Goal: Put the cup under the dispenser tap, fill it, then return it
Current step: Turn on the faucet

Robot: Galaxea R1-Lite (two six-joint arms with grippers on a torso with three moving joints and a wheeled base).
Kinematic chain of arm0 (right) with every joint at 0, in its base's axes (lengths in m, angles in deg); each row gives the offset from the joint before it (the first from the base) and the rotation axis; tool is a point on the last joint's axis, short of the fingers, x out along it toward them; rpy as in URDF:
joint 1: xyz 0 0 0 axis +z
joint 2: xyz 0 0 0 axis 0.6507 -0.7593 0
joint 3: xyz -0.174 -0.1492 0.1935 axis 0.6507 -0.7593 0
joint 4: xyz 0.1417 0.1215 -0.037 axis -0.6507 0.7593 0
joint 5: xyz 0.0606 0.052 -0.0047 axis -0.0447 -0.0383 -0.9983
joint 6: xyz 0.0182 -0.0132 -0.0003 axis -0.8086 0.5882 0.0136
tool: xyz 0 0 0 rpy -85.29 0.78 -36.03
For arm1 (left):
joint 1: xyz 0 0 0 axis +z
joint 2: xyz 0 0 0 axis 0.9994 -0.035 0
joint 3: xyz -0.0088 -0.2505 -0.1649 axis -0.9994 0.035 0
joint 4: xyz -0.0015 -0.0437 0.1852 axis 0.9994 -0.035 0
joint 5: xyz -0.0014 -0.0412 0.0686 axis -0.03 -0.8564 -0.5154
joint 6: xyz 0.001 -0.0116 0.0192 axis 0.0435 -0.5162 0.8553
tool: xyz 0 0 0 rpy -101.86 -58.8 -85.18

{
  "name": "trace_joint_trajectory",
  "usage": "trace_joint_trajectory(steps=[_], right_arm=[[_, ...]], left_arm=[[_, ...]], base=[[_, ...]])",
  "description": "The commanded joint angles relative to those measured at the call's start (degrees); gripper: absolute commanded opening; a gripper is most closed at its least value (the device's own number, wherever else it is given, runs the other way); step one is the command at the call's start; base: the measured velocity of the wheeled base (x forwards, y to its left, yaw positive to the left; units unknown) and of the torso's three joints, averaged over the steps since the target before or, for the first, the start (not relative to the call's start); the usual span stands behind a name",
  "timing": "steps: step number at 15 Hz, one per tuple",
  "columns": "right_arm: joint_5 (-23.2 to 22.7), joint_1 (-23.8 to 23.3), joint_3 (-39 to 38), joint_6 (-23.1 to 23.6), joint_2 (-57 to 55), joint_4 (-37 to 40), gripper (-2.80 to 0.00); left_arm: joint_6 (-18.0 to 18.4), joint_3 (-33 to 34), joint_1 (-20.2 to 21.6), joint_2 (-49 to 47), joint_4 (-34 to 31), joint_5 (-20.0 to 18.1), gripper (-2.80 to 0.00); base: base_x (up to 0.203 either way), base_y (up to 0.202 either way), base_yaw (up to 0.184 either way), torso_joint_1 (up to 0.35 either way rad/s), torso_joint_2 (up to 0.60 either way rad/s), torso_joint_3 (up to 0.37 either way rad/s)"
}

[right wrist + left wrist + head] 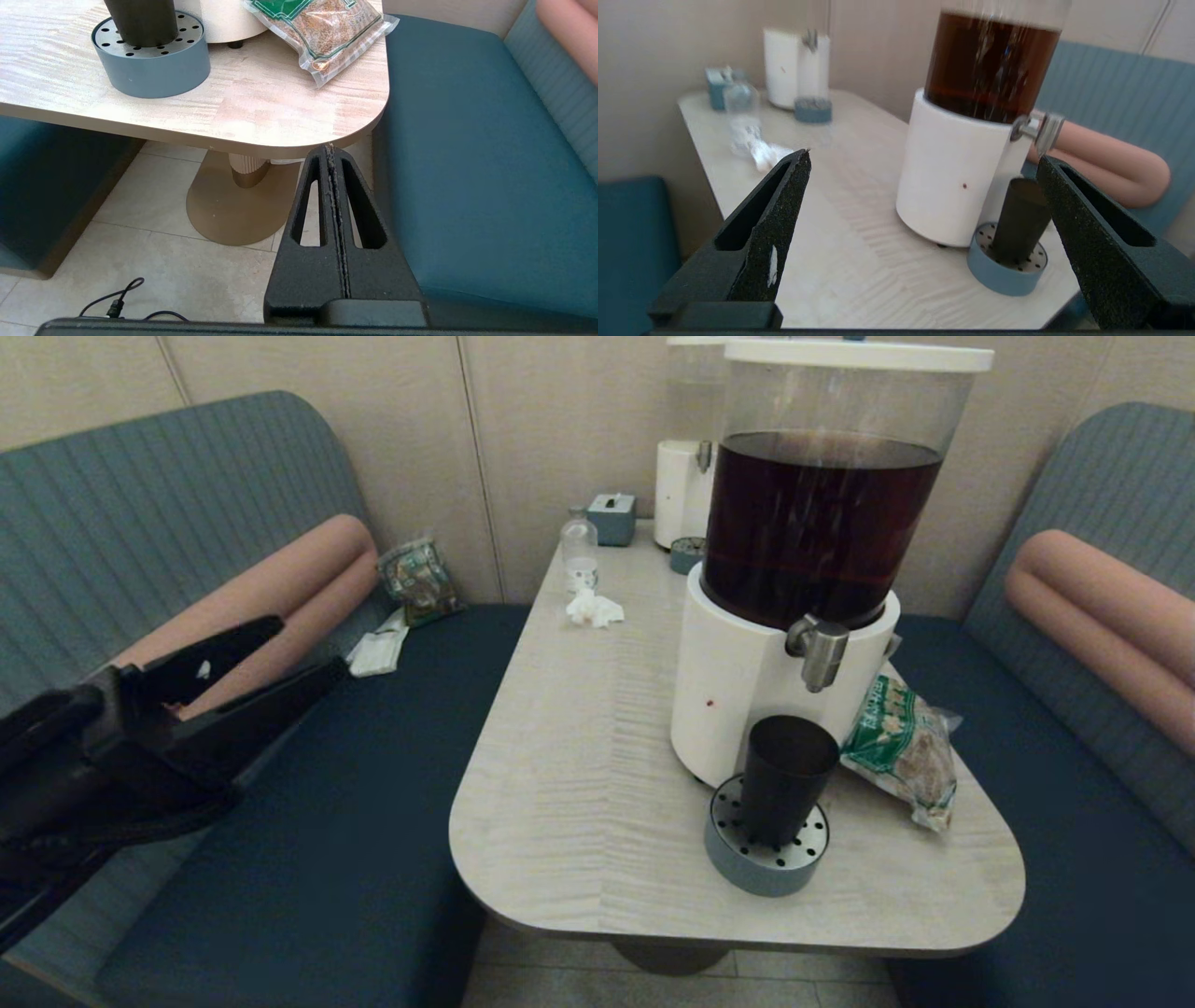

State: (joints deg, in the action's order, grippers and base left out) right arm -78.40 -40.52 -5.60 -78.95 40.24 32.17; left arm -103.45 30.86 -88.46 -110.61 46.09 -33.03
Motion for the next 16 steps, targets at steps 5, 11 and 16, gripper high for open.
trace_joint_trajectory(steps=[5, 11, 16], right_arm=[[-0.05, 0.01, -0.09, 0.02, 0.02, 0.00, -2.80], [-0.05, 0.01, -0.09, 0.02, 0.02, 0.00, -2.80], [-0.05, 0.01, -0.09, 0.02, 0.02, 0.00, -2.80]], left_arm=[[0.15, 0.47, 3.94, 11.92, -4.40, 0.29, -2.80], [-0.01, -1.59, 5.90, 32.92, -26.84, 5.58, -2.80], [-3.11, -5.24, 6.11, 50.56, -47.66, 11.98, -2.80]], base=[[0.000, 0.000, 0.000, 0.000, 0.00, 0.000], [0.000, 0.000, 0.000, 0.000, 0.00, 0.000], [0.000, 0.000, 0.000, 0.000, 0.00, 0.000]])
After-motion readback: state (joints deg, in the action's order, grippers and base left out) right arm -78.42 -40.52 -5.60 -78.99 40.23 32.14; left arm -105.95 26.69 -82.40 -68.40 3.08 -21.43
